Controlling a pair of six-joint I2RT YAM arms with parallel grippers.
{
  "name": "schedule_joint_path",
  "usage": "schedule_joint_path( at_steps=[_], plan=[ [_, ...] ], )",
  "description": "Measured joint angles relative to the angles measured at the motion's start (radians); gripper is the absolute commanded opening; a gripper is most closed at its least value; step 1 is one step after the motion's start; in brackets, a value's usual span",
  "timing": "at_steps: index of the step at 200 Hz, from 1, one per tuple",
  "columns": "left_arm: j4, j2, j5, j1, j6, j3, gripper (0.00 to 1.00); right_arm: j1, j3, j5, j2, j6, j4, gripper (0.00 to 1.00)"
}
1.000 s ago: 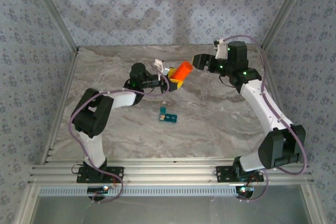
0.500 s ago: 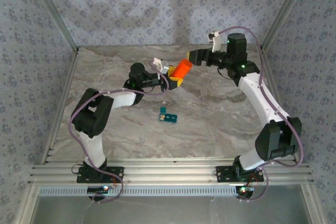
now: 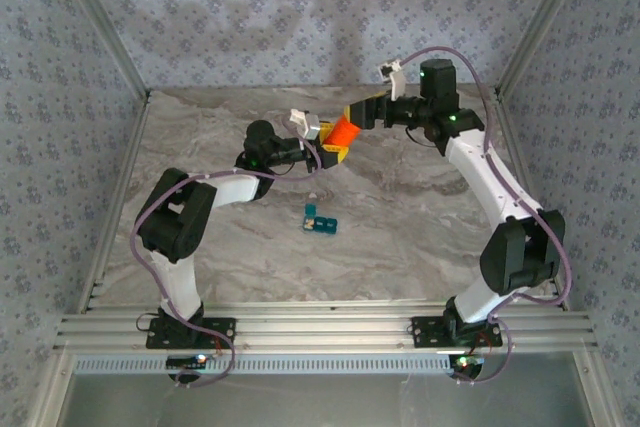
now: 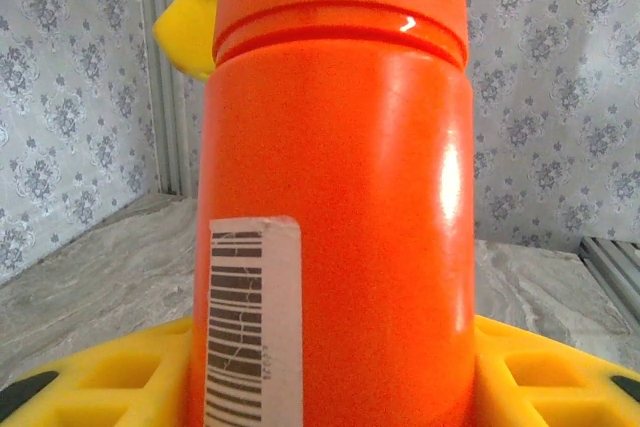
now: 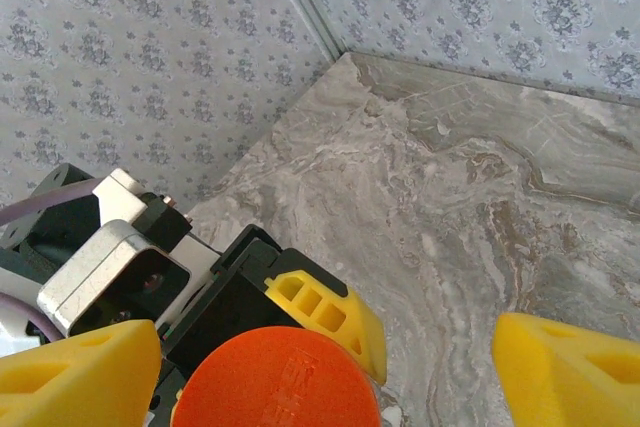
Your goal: Sort the pills into containers
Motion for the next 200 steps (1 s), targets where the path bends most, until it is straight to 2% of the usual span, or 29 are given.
schedule_joint_path(
  at_steps=[62,109,154,200],
  plan=[
    [0.014,0.001,0.001,0.014,0.000,0.000,0.00,0.013,0.031,0.000,0.034,-0.027,-0.012,0.87],
    [0.042,0.004,0.000,0.020,-0.004,0.000,0.00,0.030,0.044,0.001,0.039,-0.048,-0.058,0.80],
    [0.044,0.010,-0.004,0.020,-0.015,0.000,0.00,0.041,0.044,-0.003,0.040,-0.065,-0.081,0.58],
    [0.044,0.019,-0.007,0.021,-0.026,0.000,0.00,0.054,0.044,0.019,0.040,-0.053,-0.089,0.41]
  ],
)
